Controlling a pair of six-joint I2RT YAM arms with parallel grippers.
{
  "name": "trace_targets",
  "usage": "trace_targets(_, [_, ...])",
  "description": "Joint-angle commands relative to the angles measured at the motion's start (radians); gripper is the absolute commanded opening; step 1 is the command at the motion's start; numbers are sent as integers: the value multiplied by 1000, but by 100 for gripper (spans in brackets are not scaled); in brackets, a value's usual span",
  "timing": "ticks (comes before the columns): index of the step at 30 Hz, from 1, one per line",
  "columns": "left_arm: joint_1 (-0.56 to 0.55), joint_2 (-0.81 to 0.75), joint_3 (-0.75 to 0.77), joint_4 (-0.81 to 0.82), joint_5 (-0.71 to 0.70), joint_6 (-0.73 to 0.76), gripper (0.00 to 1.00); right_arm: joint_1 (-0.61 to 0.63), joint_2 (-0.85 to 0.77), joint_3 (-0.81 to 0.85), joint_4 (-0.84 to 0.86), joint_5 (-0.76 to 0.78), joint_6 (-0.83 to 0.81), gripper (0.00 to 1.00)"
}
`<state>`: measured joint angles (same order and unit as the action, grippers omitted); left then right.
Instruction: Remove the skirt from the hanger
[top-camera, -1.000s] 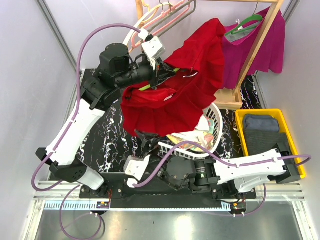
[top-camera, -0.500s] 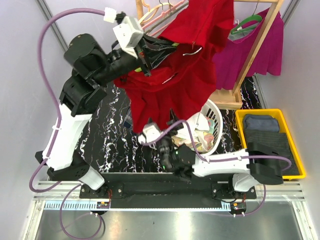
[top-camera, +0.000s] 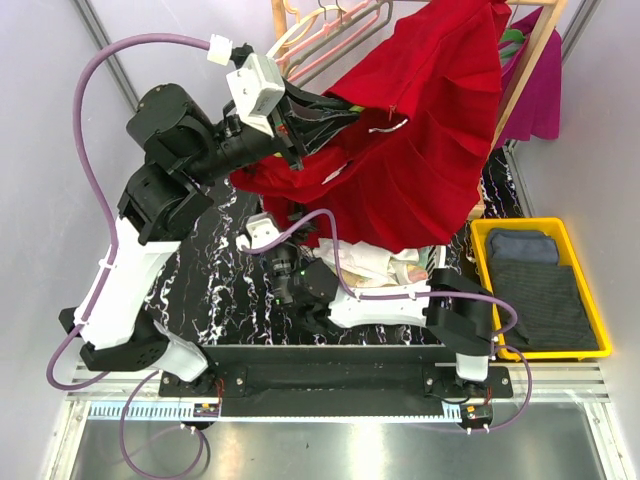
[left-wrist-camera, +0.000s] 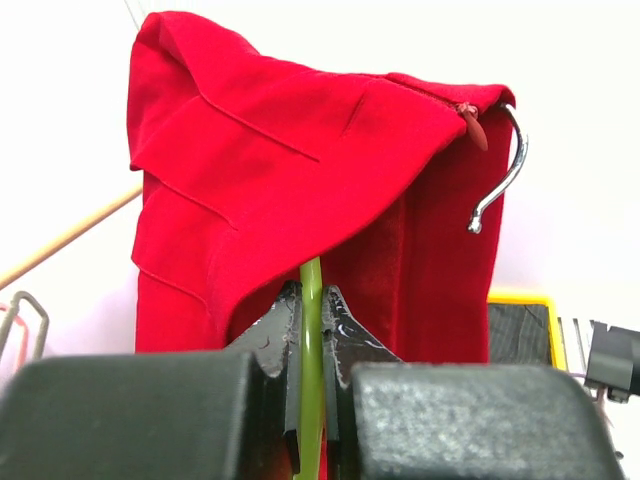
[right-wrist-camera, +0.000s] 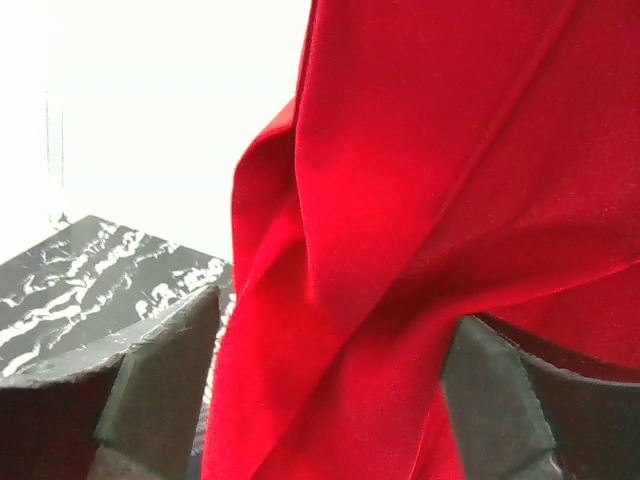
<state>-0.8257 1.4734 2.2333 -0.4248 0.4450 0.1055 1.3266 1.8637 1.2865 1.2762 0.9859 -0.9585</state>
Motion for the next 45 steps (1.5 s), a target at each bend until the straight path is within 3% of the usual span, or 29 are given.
trace_targets(1, [-7,-68,8,210,15,19,0,-3,0,73,167,-43,69,66])
trace_targets(2, [-9,-73,-4,210,15,19,0,-9,-18,54,167,-43,78,46])
trace_targets(3, [-7,-77,-11,212,14,19,0,-12,-29,42,167,-39,86,4])
trace_targets(4, [-9,-81,-17,213,14,20,0,-13,-40,33,173,-21,95,0])
trace_targets(10, [-9,-87,-32,224,-11,49,0,5,-136,-90,196,57,30,0])
trace_targets(15, [-6,-64,29,241,-72,140,0,123,-424,-384,125,248,90,0])
trace_targets(17, [0,-30,77,256,-101,145,0,209,-576,-496,-100,390,205,0])
trace_targets(18, [2,-16,100,264,-106,143,0,235,-628,-527,-209,436,383,0])
trace_targets(19, [3,7,147,273,-112,142,0,287,-679,-561,-499,515,503,0])
trace_targets(20, [5,17,169,300,-127,137,0,307,-775,-561,-685,546,644,0])
trace_targets(21, [5,28,189,316,-134,132,0,328,-817,-552,-877,562,946,0])
trace_targets(22, [4,50,237,340,-140,129,0,347,-852,-524,-1198,565,1071,0])
trace_targets(23, [5,62,262,348,-150,122,0,356,-895,-521,-1263,565,1128,0])
trace_targets(26, [5,82,319,365,-164,123,0,343,-914,-506,-1270,599,1074,0])
trace_targets(31, [5,27,287,403,-199,183,0,301,-957,-521,-1267,622,992,0])
trace_targets(35, [30,-8,276,451,-235,207,0,296,-1112,-561,-1259,718,895,0])
trace_targets(40, [59,-27,313,517,-253,207,0,273,-1264,-567,-1249,718,793,0])
trace_targets(45, [59,-35,319,547,-241,214,0,229,-1177,-563,-1249,659,773,0])
